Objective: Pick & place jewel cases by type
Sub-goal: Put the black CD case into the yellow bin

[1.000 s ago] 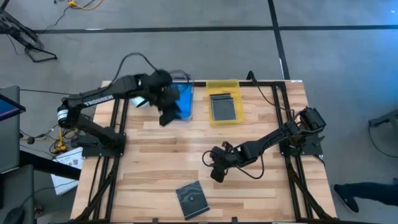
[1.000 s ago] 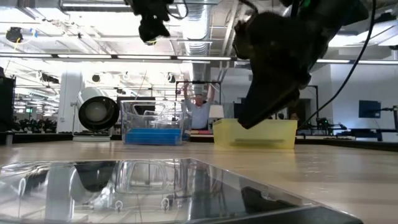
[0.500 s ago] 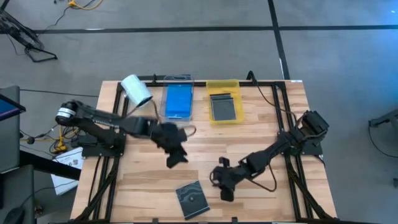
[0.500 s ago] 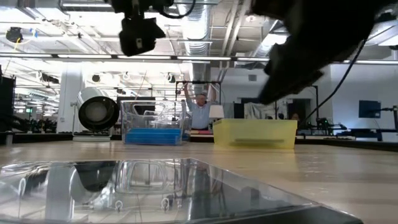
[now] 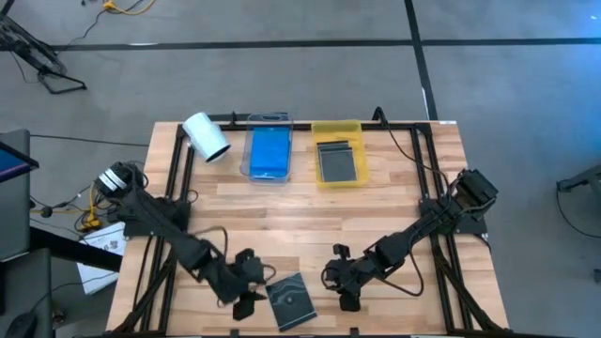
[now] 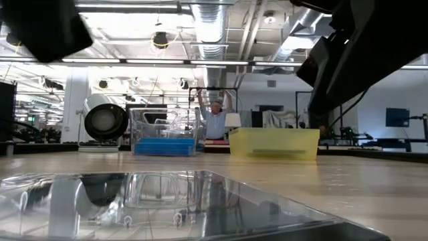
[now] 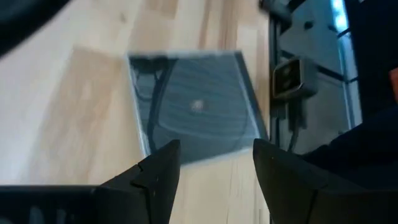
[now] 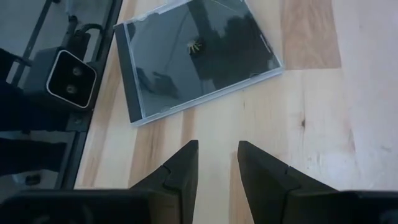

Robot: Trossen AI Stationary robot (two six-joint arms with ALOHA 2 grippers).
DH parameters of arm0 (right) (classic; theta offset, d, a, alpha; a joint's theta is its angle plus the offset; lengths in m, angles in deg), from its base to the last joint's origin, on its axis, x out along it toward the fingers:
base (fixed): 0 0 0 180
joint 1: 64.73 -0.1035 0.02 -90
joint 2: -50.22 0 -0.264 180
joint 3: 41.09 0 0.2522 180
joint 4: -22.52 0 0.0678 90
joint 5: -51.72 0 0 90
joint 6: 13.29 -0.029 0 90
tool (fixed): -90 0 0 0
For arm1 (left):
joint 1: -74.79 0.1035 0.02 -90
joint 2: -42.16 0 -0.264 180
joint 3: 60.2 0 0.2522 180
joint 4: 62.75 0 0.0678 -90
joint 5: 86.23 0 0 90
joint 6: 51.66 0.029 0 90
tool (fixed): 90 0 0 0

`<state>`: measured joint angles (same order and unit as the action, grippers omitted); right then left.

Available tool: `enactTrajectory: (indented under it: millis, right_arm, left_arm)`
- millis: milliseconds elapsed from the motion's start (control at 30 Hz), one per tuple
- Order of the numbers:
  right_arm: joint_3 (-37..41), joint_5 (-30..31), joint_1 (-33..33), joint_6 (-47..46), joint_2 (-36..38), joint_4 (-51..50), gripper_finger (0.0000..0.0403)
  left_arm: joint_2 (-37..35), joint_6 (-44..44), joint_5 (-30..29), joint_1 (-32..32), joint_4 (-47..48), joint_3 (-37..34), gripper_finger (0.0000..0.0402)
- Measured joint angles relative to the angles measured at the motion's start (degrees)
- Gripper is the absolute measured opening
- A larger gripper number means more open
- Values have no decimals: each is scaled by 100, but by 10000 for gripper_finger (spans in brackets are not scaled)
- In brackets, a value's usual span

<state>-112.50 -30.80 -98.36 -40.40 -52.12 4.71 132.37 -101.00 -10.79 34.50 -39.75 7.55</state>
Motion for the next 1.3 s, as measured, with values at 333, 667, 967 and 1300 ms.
enactTrajectory:
  millis: [333,667,967,1300]
  right_arm:
    - [0,-7,142,61,-2,-35,108]
    - [0,-200,63,35,-2,-380,108]
    - [0,-171,116,56,-4,-423,108]
    - [0,-178,75,-489,-4,-1378,108]
  left_arm:
    - [1340,-243,-117,-409,18,337,195]
    - [1844,-893,-242,-450,147,573,195]
    - [1869,-1130,-676,-128,195,574,193]
    - [1854,-193,-498,1303,332,569,172]
